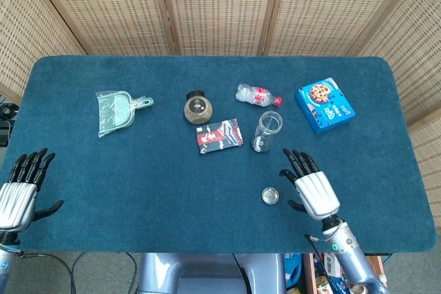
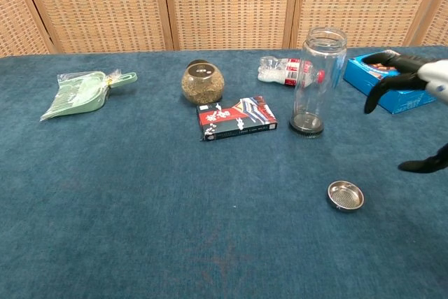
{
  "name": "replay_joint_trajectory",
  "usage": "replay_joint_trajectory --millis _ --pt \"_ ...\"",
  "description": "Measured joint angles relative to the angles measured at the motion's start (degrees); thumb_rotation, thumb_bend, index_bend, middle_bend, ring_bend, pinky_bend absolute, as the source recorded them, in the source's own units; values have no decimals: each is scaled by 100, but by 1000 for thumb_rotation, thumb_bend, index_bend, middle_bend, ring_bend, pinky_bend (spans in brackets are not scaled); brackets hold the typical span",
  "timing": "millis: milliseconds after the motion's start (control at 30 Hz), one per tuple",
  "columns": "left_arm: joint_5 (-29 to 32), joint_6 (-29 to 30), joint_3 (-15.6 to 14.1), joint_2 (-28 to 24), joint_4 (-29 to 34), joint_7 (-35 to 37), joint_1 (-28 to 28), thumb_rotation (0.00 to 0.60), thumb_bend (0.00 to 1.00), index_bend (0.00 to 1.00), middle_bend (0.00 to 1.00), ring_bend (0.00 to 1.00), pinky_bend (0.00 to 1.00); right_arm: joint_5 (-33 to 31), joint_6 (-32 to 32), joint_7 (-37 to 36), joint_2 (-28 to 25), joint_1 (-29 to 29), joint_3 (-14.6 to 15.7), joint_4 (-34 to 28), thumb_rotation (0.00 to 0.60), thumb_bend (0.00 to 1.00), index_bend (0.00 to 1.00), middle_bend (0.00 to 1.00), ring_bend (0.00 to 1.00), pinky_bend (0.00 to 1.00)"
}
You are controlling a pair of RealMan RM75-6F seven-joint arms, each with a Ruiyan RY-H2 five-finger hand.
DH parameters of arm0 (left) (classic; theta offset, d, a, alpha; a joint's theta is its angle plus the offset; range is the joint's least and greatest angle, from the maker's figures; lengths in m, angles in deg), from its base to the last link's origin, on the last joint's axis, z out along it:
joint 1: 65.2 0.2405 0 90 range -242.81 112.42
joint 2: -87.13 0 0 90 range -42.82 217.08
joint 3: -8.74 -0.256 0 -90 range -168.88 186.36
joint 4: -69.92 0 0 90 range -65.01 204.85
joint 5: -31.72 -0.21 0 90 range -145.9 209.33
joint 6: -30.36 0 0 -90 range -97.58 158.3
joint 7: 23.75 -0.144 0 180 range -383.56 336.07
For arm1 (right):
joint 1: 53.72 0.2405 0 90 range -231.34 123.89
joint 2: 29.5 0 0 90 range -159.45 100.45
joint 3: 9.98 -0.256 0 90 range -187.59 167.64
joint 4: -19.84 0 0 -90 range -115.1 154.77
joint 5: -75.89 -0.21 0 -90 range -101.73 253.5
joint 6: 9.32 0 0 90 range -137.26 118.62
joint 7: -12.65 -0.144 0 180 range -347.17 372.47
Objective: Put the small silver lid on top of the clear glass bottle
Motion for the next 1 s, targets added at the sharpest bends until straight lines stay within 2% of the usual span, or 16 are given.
replay_joint_trajectory --millis 200,400,1000 --pt "12 -57 -2 17 -18 -8 -27 600 190 0 0 0 0 -358 349 220 351 230 -44 302 600 364 414 94 0 167" --pt "8 -87 -7 32 -14 -47 -47 600 190 0 0 0 0 -553 496 194 562 315 -31 647 600 405 433 103 0 172" --pt "44 -127 -5 72 3 -156 -66 600 190 0 0 0 0 -653 548 -123 1063 425 119 1282 600 416 468 115 0 187"
